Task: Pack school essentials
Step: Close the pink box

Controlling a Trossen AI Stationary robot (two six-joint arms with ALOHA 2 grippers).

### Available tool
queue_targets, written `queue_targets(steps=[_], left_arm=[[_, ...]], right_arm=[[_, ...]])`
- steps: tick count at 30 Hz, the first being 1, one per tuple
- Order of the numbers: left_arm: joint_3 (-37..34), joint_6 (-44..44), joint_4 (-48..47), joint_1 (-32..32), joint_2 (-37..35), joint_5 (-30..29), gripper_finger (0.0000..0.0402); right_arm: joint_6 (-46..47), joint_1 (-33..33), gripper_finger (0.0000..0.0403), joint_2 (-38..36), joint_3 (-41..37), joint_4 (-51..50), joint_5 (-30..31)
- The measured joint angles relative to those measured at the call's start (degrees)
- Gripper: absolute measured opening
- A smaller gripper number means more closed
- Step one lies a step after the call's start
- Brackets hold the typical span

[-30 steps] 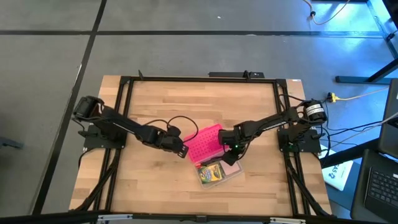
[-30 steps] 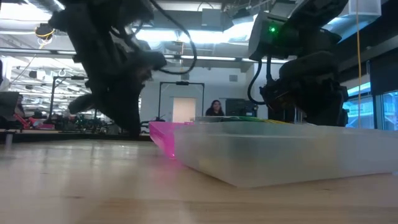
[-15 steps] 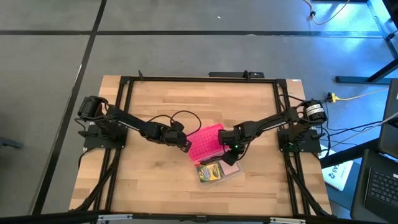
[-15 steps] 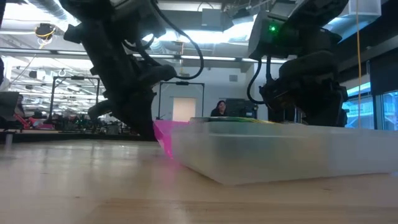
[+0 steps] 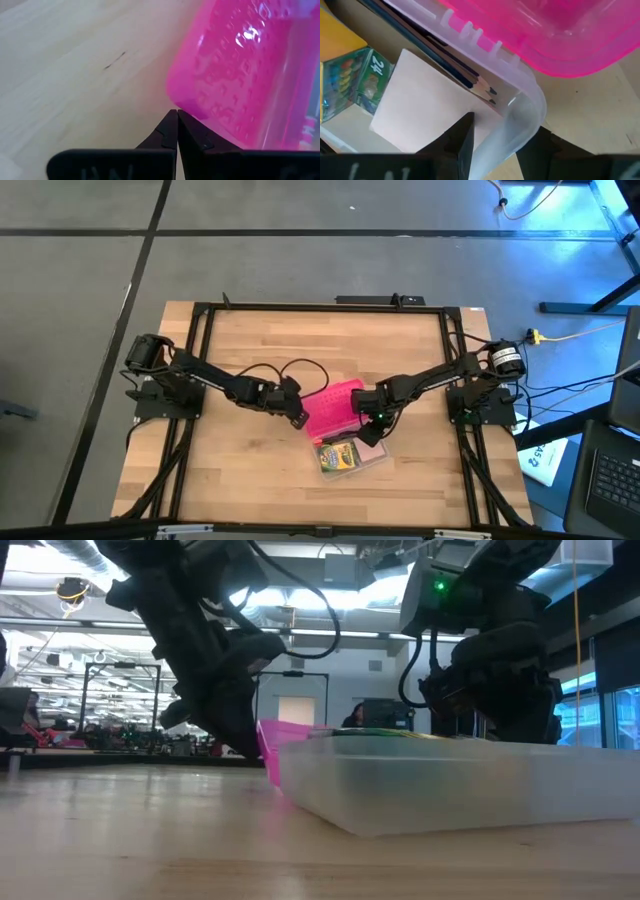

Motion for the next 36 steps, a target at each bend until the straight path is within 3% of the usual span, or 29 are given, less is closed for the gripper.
queue_targets(steps=[12, 19, 26, 36], left_arm=[[0.0, 24.2, 0.3, -0.1, -0.1, 0.3, 0.0000], [0.0, 34.3, 5.4, -0.1, -0.1, 0.0, 0.0000], [0.0, 38.5, 6.5, -0.5, -0.1, 0.7, 0.0000], [0.0, 39.5, 6.5, -0.9, -0.1, 0.7, 0.0000]], right_arm=[[0.0, 0.0, 0.0129, 0.0, 0.0, 0.2, 0.2], [0.1, 0.0, 0.0129, 0.0, 0.0, -0.3, 0.1], [-1.5, -0.9, 0.0129, -0.1, 0.0, -0.1, -1.1], [-1.2, -0.9, 0.0128, -6.8, -0.1, -1.0, 3.3]])
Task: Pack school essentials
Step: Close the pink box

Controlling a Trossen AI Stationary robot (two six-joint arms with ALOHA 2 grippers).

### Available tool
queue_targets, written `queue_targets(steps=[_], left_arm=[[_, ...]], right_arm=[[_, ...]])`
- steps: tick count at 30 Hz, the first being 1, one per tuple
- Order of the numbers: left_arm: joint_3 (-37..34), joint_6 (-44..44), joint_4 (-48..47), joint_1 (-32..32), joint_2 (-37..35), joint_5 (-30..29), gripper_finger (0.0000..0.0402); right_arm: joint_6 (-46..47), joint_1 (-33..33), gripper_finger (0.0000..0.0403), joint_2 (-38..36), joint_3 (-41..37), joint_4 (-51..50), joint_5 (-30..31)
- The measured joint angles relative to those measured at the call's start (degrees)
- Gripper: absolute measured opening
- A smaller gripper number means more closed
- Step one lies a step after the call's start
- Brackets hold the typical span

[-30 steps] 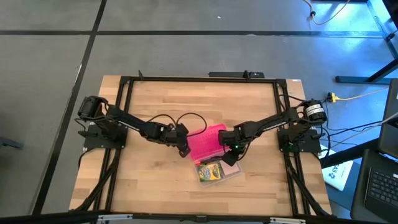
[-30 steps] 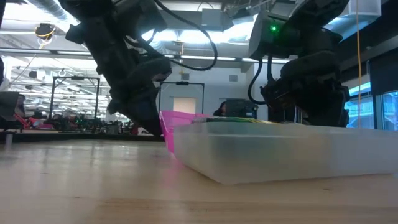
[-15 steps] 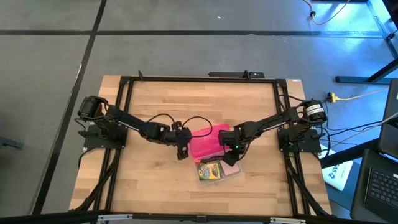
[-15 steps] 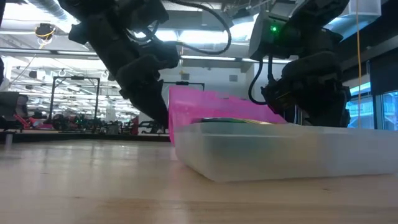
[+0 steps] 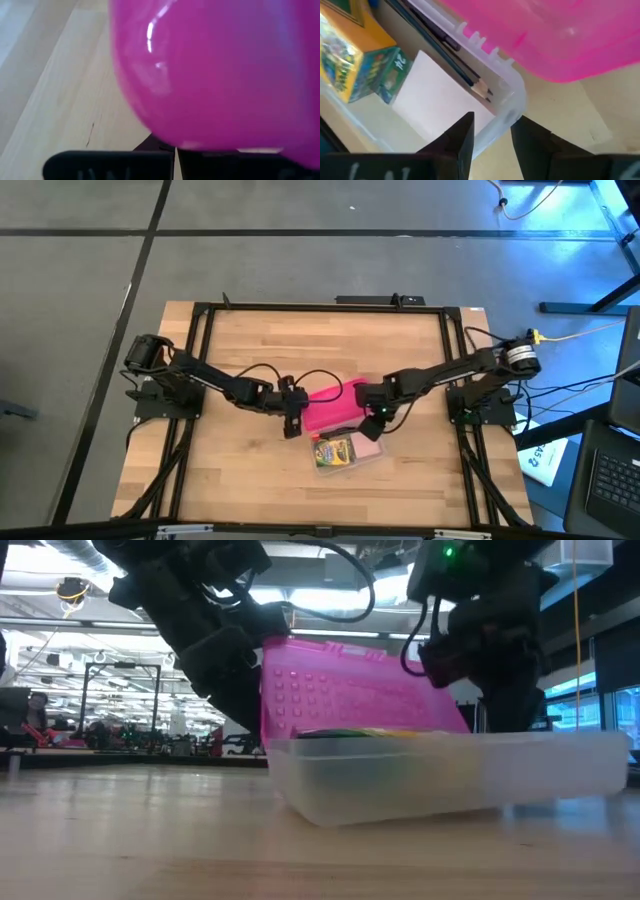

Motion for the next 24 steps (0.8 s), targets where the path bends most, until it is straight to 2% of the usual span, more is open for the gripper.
queue_targets(steps=[10, 24], left_arm=[[0.0, 1.2, 0.0, 0.0, -2.3, -0.2, 0.0000], [0.1, 1.1, 0.6, -0.7, -2.4, 0.2, 0.0000]], right_arm=[[1.0, -0.3, 0.0129, -5.0, 0.0, -1.9, 4.0], [1.4, -0.4, 0.0129, -5.0, 0.2, -1.9, 2.2]])
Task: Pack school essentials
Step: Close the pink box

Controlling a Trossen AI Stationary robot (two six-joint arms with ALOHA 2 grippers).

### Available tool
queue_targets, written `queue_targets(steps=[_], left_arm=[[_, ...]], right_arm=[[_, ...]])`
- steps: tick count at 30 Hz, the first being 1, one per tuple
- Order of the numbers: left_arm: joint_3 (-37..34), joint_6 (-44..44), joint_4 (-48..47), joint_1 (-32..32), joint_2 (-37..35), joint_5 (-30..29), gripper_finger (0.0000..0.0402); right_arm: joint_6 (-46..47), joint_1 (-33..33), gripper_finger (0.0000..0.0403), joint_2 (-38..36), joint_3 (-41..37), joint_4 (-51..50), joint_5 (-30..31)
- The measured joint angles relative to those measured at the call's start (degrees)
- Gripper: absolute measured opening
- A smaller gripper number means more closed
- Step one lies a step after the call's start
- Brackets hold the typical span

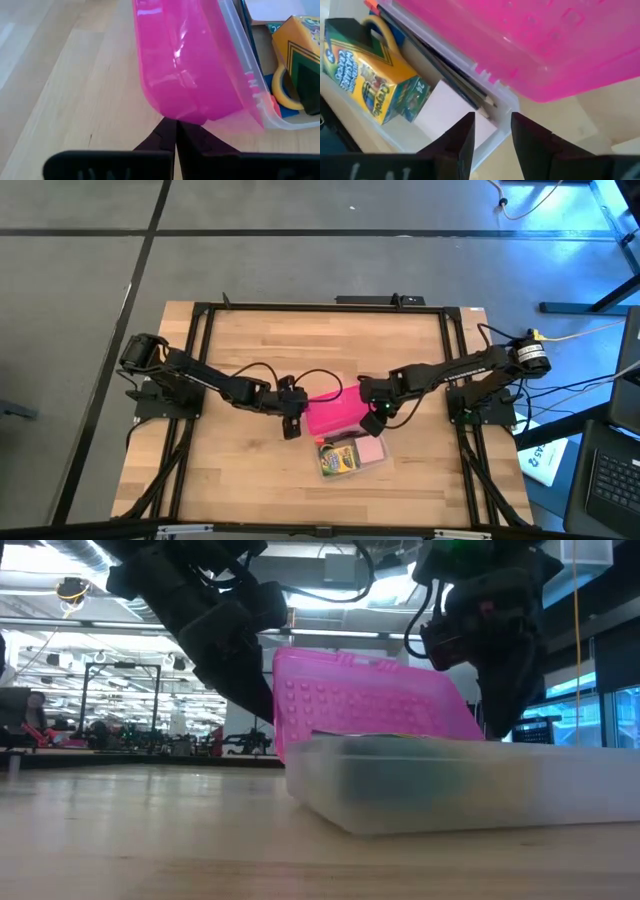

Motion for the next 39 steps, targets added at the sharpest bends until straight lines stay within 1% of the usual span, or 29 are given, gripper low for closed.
queue_targets(steps=[5, 9, 14, 18, 27, 30, 34, 39], left_arm=[[0.0, 0.0, 0.6, 0.0, 0.0, 0.0, 0.0000], [0.0, 0.0, 0.6, 0.0, 0.0, 0.0, 0.0000], [0.0, 0.3, 0.7, 0.0, 0.0, 0.0, 0.0000], [0.0, 2.5, 2.8, -0.2, 0.0, 0.0, 0.0000], [0.0, 4.3, 9.7, -2.1, 0.0, 0.0, 0.0000], [0.0, 4.5, 11.8, -3.0, 0.0, 1.4, 0.0000], [0.0, 4.4, 14.8, -5.0, 0.0, 3.8, 0.0000], [0.0, 4.0, 15.7, -8.2, 0.0, 4.0, 0.0000]], right_arm=[[-0.4, -0.3, 0.0129, -0.1, 0.0, -0.1, -3.9], [-0.3, -0.3, 0.0129, -1.4, 0.0, -0.1, -5.8], [-0.2, -0.3, 0.0129, -5.9, 0.0, -0.2, -5.4], [0.3, -0.3, 0.0129, -11.2, 0.0, 0.1, -5.1], [3.1, -0.3, 0.0129, -23.2, 0.0, 0.2, 3.8], [3.0, -0.3, 0.0129, -25.8, 0.0, 0.2, 7.4], [2.8, -0.3, 0.0129, -27.2, 0.0, 0.2, 10.6], [1.8, -0.3, 0.0129, -27.3, 0.0, 0.2, 10.9]])
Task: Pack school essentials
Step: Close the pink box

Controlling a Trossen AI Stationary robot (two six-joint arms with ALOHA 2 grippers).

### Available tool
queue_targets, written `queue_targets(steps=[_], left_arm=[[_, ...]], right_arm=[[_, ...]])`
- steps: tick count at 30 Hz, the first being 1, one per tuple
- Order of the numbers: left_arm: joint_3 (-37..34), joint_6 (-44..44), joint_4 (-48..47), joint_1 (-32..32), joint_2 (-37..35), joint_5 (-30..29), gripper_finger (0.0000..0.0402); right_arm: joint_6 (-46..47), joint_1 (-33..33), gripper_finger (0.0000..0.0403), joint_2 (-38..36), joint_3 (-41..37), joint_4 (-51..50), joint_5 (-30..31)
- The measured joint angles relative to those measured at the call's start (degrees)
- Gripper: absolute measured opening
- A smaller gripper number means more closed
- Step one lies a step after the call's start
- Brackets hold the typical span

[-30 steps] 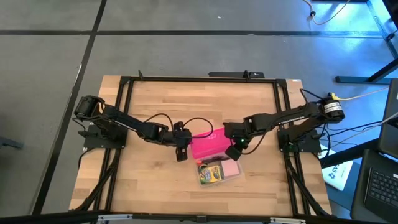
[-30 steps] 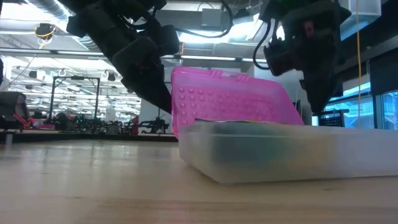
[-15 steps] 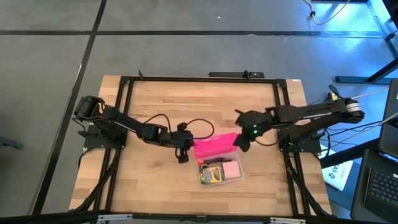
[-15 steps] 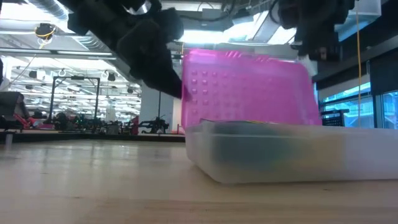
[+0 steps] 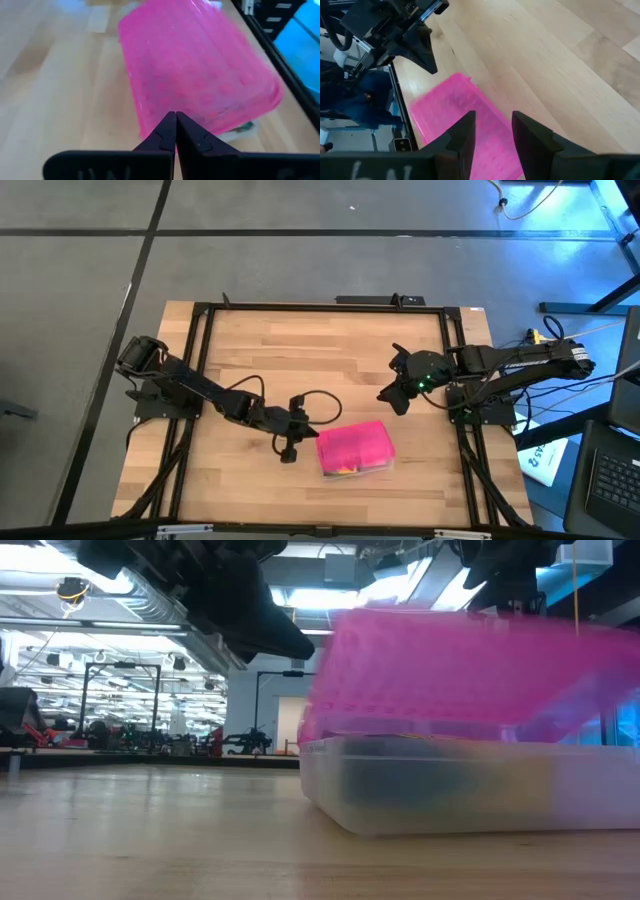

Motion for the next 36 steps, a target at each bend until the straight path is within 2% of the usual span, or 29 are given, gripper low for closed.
queue_targets(steps=[6, 12, 20, 27, 31, 36], left_arm=[[0.0, -4.9, -0.9, -2.1, 0.0, -1.3, 0.0000], [0.0, -8.9, -0.9, -2.0, 0.0, -4.1, 0.0000], [0.4, -9.1, -2.1, -1.4, -0.3, 2.1, 0.0000], [0.5, -10.6, -4.2, -0.8, -0.3, 0.9, 0.0000], [0.5, -10.6, -4.5, -0.8, -0.3, 0.4, 0.0000], [0.5, -11.5, -4.8, -0.8, -0.3, 0.2, 0.0000]], right_arm=[[-0.7, 0.0, 0.0129, 0.0, 0.0, 0.0, -0.1], [-7.8, 2.0, 0.0129, 1.2, 0.0, 0.5, 0.2], [-15.9, 4.3, 0.0129, 5.4, 0.0, 1.7, -1.2], [-23.2, 4.5, 0.0127, 9.2, 0.0, 1.9, -2.8], [-28.8, 4.6, 0.0100, 12.2, 0.0, 2.5, -6.1], [-33.6, 4.6, 0.0021, 15.5, 0.0, 6.2, -14.0]])
